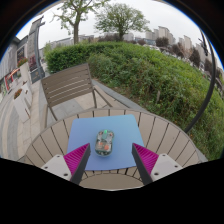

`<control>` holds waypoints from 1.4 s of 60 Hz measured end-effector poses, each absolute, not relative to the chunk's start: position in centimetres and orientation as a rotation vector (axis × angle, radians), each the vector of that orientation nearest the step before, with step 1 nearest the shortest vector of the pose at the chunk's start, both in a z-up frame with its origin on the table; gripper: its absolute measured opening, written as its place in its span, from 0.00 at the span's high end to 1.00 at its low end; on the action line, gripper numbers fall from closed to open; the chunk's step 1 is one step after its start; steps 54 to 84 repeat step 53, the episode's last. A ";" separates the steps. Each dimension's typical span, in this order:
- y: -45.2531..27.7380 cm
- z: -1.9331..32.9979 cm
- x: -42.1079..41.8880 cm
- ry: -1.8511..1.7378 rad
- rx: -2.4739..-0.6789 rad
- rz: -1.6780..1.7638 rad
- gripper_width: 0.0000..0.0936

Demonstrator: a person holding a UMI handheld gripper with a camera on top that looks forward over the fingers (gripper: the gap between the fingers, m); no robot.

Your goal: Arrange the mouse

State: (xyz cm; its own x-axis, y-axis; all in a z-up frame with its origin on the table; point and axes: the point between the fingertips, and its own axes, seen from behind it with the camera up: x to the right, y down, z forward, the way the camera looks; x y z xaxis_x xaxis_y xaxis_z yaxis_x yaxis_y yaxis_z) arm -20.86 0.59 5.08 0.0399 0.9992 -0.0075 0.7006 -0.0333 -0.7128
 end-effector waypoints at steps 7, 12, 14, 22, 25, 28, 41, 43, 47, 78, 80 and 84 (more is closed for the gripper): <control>0.4 9.9 -12.7 -1.763 -1.786 0.791 0.09; 1.2 11.6 -4.9 -1.815 -1.790 0.754 0.08; 1.4 12.1 -2.0 -1.828 -1.802 0.732 0.08; 2.1 13.2 9.4 -1.871 -1.830 0.682 0.08; 2.5 13.4 12.6 -1.875 -1.828 0.670 0.08; 2.8 13.4 14.9 -1.870 -1.813 0.655 0.08; 3.2 15.0 18.9 -1.827 -1.761 0.659 0.09; 3.3 15.2 18.8 -1.823 -1.746 0.651 0.09; 3.4 15.4 18.6 -1.809 -1.744 0.650 0.09; 2.6 15.3 18.8 -1.821 -1.746 0.670 0.09; 2.6 15.3 18.8 -1.821 -1.746 0.670 0.09; 2.6 15.3 18.8 -1.821 -1.746 0.670 0.09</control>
